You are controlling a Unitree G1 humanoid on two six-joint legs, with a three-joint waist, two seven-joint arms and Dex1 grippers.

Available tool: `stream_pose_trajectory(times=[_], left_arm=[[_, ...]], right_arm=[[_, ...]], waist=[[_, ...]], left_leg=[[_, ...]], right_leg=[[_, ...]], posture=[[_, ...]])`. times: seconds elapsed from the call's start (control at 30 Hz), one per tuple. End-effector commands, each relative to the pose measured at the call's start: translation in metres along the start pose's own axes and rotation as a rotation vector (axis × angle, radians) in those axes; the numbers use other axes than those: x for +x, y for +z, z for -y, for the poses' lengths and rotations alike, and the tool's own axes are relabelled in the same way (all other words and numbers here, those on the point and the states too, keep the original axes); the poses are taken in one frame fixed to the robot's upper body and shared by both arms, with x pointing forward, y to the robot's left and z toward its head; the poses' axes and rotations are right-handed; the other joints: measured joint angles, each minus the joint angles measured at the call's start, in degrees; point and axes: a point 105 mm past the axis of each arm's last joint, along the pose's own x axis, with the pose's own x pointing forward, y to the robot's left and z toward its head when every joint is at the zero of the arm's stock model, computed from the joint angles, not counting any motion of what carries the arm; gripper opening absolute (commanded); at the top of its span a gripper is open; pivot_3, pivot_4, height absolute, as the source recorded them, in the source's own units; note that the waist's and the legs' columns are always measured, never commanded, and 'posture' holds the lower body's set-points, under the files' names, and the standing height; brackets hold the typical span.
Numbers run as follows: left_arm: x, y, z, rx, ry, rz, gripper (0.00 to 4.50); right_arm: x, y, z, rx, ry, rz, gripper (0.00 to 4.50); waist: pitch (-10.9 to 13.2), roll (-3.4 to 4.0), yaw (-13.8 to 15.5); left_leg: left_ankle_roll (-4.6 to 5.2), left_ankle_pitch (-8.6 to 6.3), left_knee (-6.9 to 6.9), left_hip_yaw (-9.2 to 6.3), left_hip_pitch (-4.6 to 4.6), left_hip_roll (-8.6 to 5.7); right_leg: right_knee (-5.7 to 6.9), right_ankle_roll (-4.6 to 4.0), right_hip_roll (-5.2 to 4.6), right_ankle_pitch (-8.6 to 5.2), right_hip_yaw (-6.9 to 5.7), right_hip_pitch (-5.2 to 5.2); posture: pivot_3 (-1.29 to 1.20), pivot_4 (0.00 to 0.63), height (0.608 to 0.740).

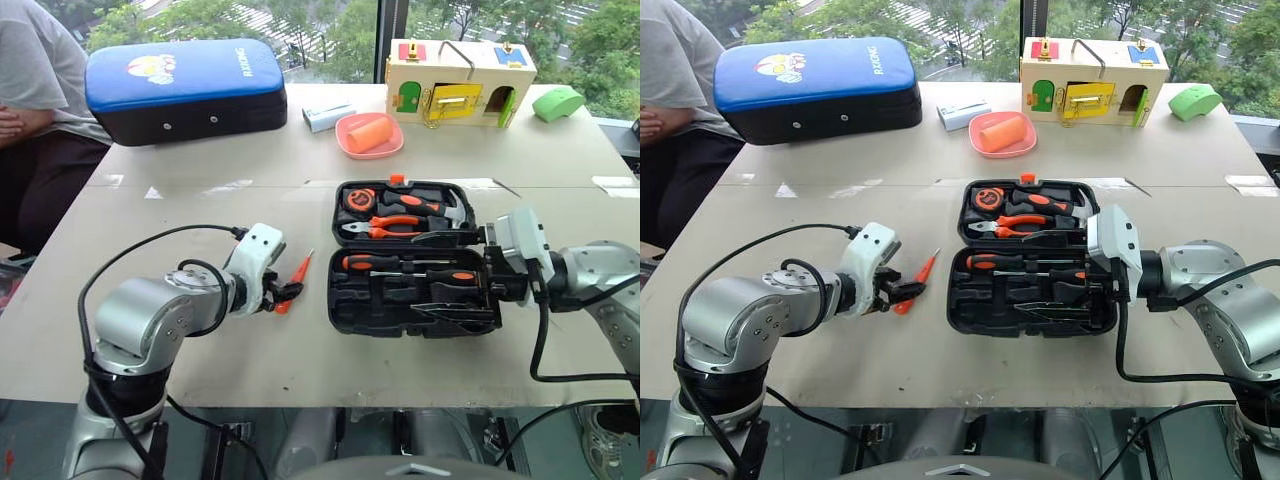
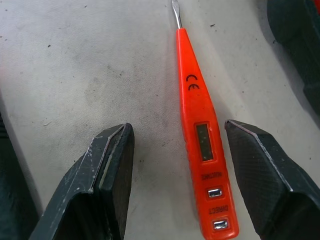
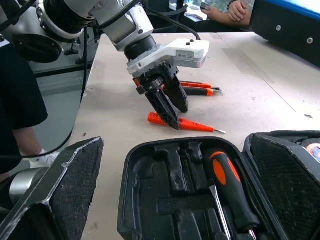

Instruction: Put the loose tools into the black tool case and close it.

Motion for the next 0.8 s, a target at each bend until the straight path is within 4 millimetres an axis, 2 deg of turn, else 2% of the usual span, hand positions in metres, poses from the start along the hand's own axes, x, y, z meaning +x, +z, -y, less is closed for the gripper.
stream_pose_trajectory(times=[0.03,0.17,0.3,0.43,0.53,0.67,0.8], left_arm=[[0.006,-0.016,0.012,-0.004,-0.085,-0.074,2.32],[0.004,-0.014,0.01,0.006,-0.093,-0.068,0.56],[-0.004,-0.008,0.002,0.023,-0.096,-0.056,0.51],[-0.021,0.009,-0.012,0.107,-0.137,0.01,0.51],[-0.035,0.024,-0.007,0.222,-0.235,0.086,0.51],[-0.056,0.046,0.003,0.575,-0.391,0.185,0.51],[-0.052,0.062,0.017,0.744,-0.534,0.206,0.51]], right_arm=[[0.001,0.007,-0.004,-0.051,0.011,0.007,4.5],[0.003,0.007,-0.005,-0.052,0.013,0.01,4.5],[0.003,0.006,-0.005,-0.053,0.013,0.01,4.5],[0.002,0.003,-0.006,-0.057,0.021,-0.01,4.5],[0.0,-0.003,-0.009,-0.06,0.038,-0.044,4.5],[-0.004,-0.009,-0.011,-0.037,0.039,-0.067,4.5],[-0.008,-0.014,-0.014,-0.022,0.032,-0.095,4.5]], waist=[[0.0,0.0,-0.3],[0.0,0.0,-0.5],[0.0,-0.01,-0.7],[0.0,-0.05,-1.0],[0.1,-0.11,-0.9],[0.2,-0.15,-0.7],[0.2,-0.17,-0.6]], left_leg=[[0.0,0.0,0.0,0.0,0.0,0.0],[0.01,0.0,-0.01,0.0,-0.01,0.0],[0.0,0.0,-0.02,-0.01,-0.01,0.0],[-0.01,0.01,-0.06,-0.01,-0.01,0.02],[-0.05,0.03,-0.13,-0.02,-0.03,0.05],[-0.05,0.03,-0.16,-0.03,-0.08,0.05],[-0.04,0.03,-0.15,-0.01,-0.09,0.03]], right_leg=[[-0.01,0.0,0.0,0.0,0.0,0.0],[-0.03,0.0,0.0,0.0,0.0,0.0],[-0.04,0.0,0.0,0.0,0.0,0.0],[-0.02,-0.01,0.03,-0.01,0.0,-0.05],[-0.06,-0.03,0.04,-0.02,-0.02,-0.07],[-0.14,-0.04,0.01,-0.02,-0.04,-0.08],[-0.16,-0.04,-0.01,-0.02,-0.07,-0.05]], posture=[[0.0,0.15,0.735],[0.0,0.15,0.735],[0.0,0.15,0.735],[0.0,0.15,0.735],[0.0,0.15,0.735],[0.0,0.15,0.735],[0.0,0.15,0.735]])
